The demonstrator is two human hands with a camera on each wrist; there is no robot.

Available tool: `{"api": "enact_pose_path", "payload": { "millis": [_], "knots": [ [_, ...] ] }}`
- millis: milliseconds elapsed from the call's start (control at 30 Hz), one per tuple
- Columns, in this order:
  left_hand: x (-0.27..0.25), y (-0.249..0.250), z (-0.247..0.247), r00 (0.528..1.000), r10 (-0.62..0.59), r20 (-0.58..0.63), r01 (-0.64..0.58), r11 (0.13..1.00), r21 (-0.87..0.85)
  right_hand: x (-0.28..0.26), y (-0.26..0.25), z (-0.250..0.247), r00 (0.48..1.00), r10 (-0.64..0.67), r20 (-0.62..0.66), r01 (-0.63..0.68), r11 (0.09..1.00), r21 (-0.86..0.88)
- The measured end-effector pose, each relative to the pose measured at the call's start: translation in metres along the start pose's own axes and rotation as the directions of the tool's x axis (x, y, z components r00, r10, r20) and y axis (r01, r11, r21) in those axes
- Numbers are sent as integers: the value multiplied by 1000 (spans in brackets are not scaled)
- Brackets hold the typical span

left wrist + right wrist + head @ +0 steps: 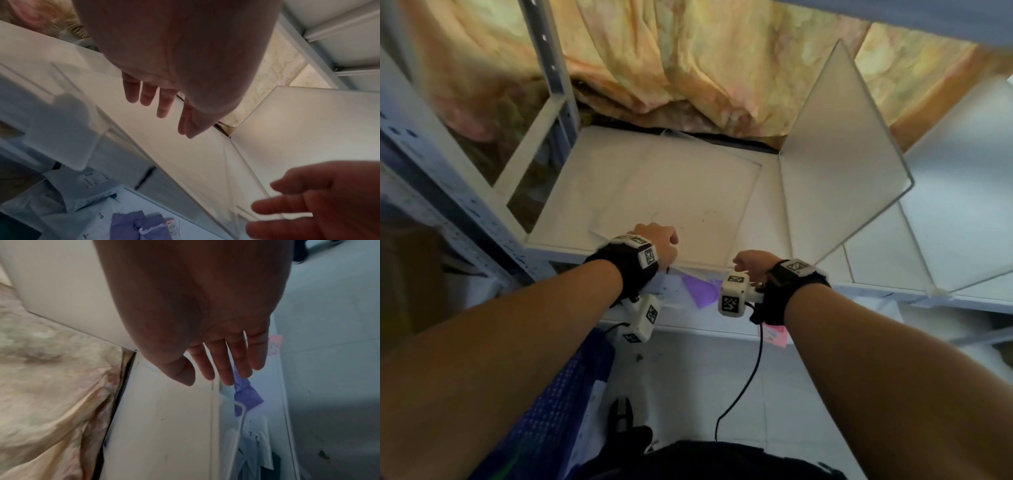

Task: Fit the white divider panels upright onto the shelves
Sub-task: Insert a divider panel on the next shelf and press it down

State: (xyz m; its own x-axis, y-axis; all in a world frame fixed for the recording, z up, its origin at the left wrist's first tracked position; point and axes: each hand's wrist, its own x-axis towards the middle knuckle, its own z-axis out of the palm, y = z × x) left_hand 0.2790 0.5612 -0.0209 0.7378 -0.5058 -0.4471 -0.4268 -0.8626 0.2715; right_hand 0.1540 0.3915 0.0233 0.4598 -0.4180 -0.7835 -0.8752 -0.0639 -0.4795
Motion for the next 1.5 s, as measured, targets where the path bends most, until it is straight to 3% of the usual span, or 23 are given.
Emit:
{"api": "enact_pose_path", "payload": {
  "millis": [200,367,500,700,867,1100,1367,1500],
  "knots": [
    [22,-69,-21,999,-41,32,41,999,11,18,-11,39,989,144,-21,-138,973,186],
    [35,-86,-27,999,-53,9,53,997,-47,50,-6,38,999,32,-17,-26,964,264],
    [35,-81,-34,999,-33,-25,32,998,-55,11,-38,32,994,-36,-105,67,947,314],
    [30,-74,-39,999,-14,41,20,991,-130,-10,-64,-1,956,-161,-247,252,881,401],
    [19,-65,-46,997,44,58,-37,992,-118,-35,-95,-14,922,-315,-227,376,869,322],
    [13,-45,-63,991,126,50,-132,981,145,-63,-138,-13,880,-451,-152,475,848,234],
    [7,-44,-63,995,102,16,-104,990,95,-73,-145,25,795,-607,-9,606,792,78],
    [-5,-44,-72,993,99,-69,-94,993,72,-74,-147,50,748,-661,49,651,719,-242]
  ]
}}
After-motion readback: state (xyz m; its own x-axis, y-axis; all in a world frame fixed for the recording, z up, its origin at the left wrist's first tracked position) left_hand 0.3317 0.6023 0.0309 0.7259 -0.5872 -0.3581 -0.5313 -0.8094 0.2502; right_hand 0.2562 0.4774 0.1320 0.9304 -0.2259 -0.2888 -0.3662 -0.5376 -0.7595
